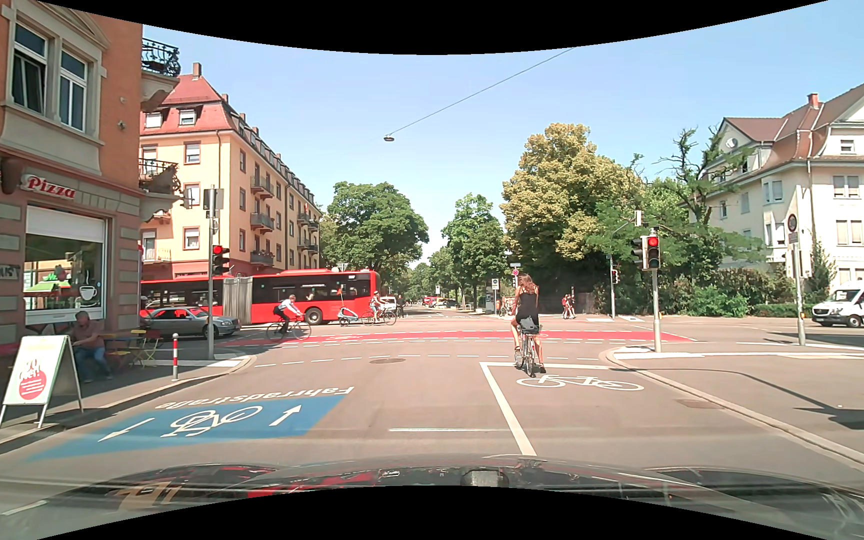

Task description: Follow the waypoints while adhering to traffic rules and regulations

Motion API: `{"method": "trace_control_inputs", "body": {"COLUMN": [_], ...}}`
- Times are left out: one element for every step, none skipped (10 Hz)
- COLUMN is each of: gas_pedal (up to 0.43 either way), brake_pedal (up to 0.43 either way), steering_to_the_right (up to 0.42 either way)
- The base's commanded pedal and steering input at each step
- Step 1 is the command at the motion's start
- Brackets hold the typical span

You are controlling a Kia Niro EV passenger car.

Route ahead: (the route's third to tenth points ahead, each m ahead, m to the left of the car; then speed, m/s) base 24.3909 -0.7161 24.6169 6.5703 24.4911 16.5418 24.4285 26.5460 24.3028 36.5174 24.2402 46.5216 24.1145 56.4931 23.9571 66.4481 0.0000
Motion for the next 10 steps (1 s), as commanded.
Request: {"method": "trace_control_inputs", "body": {"gas_pedal": [0.000, 0.000, 0.000, 0.000, 0.000, 0.000, 0.000, 0.000, 0.000, 0.000], "brake_pedal": [0.226, 0.226, 0.226, 0.226, 0.226, 0.226, 0.226, 0.226, 0.226, 0.226], "steering_to_the_right": [0.004, 0.004, 0.004, 0.004, 0.004, 0.004, 0.004, 0.004, 0.004, 0.004]}}
